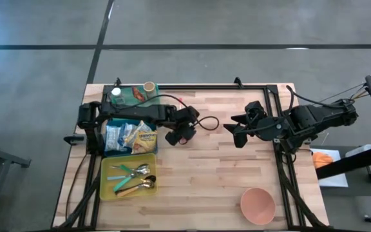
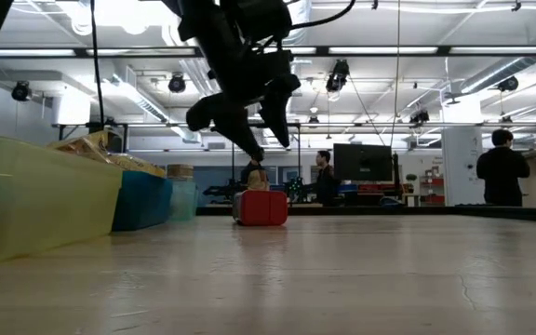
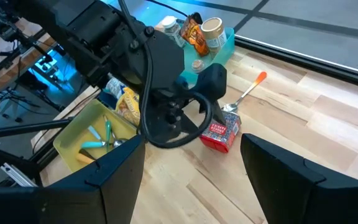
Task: Pick & Place Food Item
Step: Put the red seasoning can into the light blue bin
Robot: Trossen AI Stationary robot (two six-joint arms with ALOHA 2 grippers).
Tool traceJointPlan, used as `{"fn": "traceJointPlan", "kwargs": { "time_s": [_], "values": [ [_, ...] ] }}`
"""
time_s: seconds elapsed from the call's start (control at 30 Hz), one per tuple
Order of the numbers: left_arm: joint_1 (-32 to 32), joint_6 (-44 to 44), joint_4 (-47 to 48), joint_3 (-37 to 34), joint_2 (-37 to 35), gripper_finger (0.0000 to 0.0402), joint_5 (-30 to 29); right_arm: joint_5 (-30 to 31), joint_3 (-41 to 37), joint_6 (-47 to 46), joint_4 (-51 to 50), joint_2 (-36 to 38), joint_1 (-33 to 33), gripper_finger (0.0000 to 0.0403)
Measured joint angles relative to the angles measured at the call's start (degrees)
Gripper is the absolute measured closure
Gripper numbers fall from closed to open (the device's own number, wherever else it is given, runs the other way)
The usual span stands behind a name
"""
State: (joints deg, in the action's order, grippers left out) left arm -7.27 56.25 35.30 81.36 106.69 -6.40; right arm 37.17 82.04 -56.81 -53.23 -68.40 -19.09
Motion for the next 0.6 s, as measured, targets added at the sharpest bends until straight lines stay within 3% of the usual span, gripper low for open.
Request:
{"fn": "traceJointPlan", "kwargs": {
  "time_s": [0.37,0.6],
  "values": [
    [0.1,8.5,3.1,-1.8,0.0,0.0096,-5.2,0.0,0.0,0.0,0.0,0.0,0.0,0.0140],
    [1.1,6.8,1.3,-4.6,0.0,0.0012,-5.7,0.0,0.0,0.0,0.0,0.0,0.0,0.0140]
  ]
}}
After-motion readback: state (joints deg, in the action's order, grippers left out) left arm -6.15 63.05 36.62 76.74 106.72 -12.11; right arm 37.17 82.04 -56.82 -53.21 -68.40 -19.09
